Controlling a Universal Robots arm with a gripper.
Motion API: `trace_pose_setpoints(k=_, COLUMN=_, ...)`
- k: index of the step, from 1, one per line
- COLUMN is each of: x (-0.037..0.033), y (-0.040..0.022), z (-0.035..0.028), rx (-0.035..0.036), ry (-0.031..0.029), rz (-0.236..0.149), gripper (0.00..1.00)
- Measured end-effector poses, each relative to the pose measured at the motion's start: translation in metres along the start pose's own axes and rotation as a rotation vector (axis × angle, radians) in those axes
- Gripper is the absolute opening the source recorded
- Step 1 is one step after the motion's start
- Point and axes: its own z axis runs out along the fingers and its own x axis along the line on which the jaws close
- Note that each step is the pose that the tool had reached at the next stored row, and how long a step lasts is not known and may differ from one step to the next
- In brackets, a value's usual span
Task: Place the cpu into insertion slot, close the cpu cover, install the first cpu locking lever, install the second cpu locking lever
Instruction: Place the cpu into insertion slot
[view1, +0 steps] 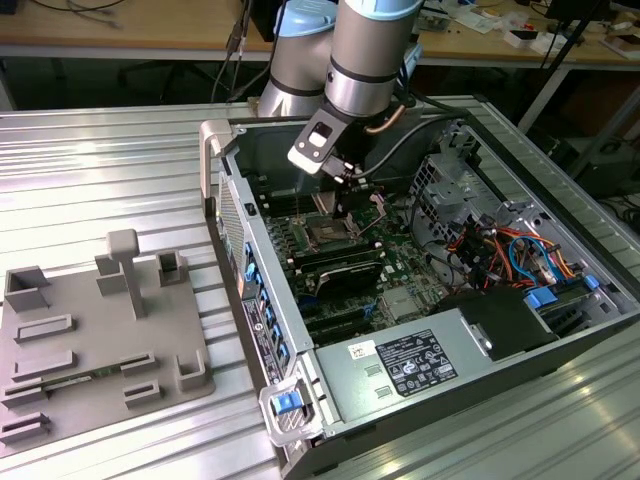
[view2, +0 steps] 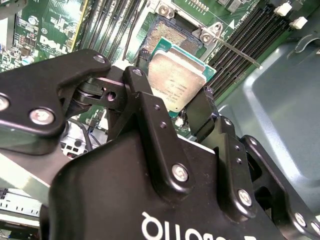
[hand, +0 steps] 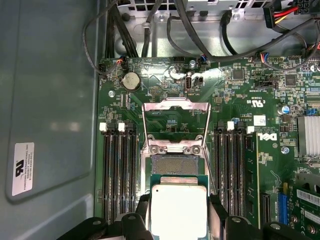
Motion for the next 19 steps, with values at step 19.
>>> trace_pose_setpoints(k=19, x=-0.0002, y=-0.001, z=0.0116, rx=-0.0002, ry=0.0, rz=0.0, gripper=0.55)
